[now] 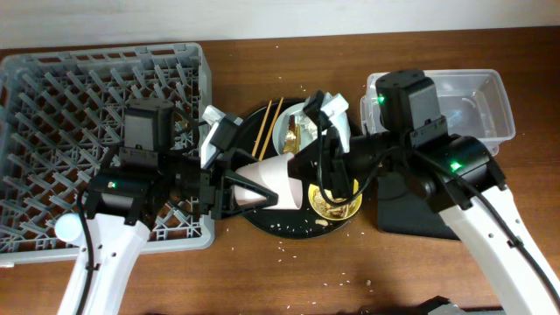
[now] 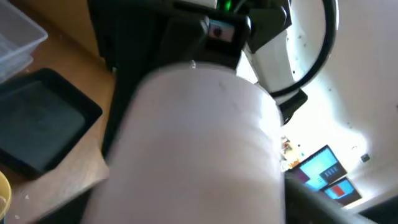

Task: Sort waste into correct bins and load items into the dishwasher rack

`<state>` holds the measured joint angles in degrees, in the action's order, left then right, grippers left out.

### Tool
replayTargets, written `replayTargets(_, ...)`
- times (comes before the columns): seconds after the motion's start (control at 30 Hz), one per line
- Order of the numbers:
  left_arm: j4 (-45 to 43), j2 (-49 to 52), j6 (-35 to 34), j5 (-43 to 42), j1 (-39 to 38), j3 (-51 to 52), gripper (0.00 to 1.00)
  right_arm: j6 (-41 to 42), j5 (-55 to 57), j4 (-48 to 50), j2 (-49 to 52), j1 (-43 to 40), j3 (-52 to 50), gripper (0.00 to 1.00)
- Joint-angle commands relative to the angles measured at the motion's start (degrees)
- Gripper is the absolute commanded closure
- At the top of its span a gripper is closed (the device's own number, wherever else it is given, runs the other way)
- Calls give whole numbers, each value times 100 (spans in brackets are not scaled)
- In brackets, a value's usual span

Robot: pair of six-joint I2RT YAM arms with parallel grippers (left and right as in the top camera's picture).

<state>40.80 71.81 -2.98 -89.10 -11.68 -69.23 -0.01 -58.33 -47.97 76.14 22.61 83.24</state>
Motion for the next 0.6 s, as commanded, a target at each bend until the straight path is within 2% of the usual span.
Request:
replayTargets(0.0,-20,-15,-39,-107,11,-46,26,66,-52,-26,9,-271,-4,96)
replayTargets(0.03,-118,-15,-39,-107,11,-46,46,63,-52,-146,9,-271,-4,96)
replayTargets(0.07,-120,-15,-39,-107,11,-46,51,63,-39,-175,9,-271,-4,96)
replayTargets(0.2,-136,-15,-39,-96,11,-46,53,63,-39,-175,9,-271,-4,96)
replayTargets(0.27,-138,-15,-39,-96,13,-46,38,63,-37,-214,9,-271,-4,96)
replayTargets(0.3,-157,-15,-39,-96,13,-46,38,61,-37,-240,9,-271,-4,96)
replayTargets(0.37,-278,-15,-42,-96,13,-46,58,61,-35,-280,9,-271,-4,95)
replayTargets(0.4,-330,-15,-42,-68,13,-48,60,59,7,-282,9,-271,-4,89)
replayTargets(0.43,-323,-15,-44,201,13,-48,60,37,31,-282,9,-280,-4,77)
replayTargets(0.47,-317,-22,-129,699,13,-48,60,-50,50,-280,-2,-328,-2,56)
replayTargets(0.5,-203,-57,-197,1661,13,-48,60,-85,55,-282,-59,-581,-2,31)
replayTargets(0.57,201,-166,-212,2975,13,-48,59,13,48,-284,-219,-1143,-2,17)
